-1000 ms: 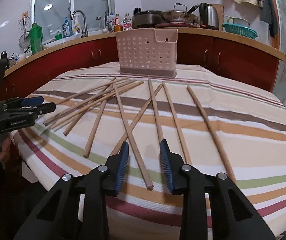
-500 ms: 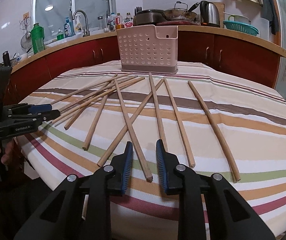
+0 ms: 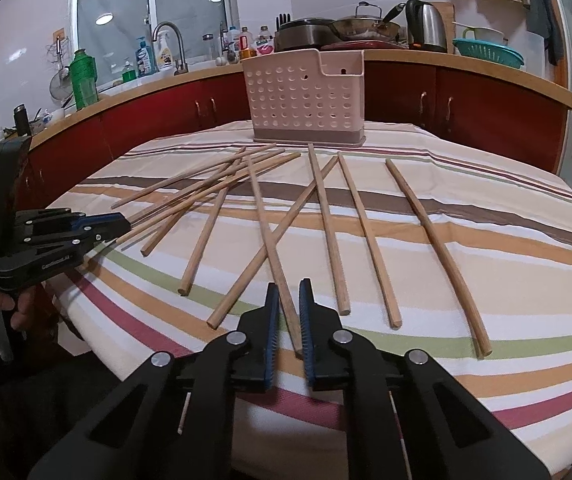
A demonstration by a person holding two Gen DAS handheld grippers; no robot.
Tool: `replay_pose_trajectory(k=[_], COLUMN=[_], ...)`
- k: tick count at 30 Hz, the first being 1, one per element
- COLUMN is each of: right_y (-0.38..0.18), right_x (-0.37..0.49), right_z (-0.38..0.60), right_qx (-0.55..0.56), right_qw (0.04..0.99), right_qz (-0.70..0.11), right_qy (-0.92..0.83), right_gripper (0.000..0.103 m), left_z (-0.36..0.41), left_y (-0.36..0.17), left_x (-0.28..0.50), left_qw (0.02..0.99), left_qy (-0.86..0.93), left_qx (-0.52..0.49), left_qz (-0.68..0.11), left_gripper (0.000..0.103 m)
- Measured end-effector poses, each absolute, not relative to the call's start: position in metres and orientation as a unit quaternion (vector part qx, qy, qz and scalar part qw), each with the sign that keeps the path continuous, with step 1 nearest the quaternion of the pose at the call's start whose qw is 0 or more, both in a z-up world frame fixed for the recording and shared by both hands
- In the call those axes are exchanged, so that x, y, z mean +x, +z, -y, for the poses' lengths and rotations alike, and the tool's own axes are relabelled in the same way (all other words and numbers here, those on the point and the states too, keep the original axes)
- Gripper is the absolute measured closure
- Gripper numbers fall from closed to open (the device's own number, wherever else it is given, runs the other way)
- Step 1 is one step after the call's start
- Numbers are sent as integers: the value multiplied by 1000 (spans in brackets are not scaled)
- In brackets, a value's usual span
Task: Organize utensils
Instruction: 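Lower the left tool onto one wooden chopstick and close it while the right tool grasps another, then lift the left tool's chopstick upright over the pink caddy while the right tool carries its own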
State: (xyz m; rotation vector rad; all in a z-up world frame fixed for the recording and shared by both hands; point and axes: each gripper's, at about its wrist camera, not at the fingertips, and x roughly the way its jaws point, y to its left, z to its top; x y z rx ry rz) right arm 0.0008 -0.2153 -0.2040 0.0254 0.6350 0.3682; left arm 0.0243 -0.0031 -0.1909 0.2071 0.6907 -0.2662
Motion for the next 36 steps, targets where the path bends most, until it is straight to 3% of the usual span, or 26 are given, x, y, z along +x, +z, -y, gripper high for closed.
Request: replay_pose_trajectory(k=[14,36], right_y=[-195,-100], right_x=[-7,-7], right_z=[211,222], right_qx=[7,28], right_qw=[938,968], right_qz=[-294,-182], right_qy=[183,169], right_gripper=[96,96], left_z=[2,-6], left_y=[-176,-82], left_x=[15,-4], left_qw=[938,977], left_qy=[-130,-100], left_qx=[97,70], left_qz=[-305,-175], left_gripper=[95,96])
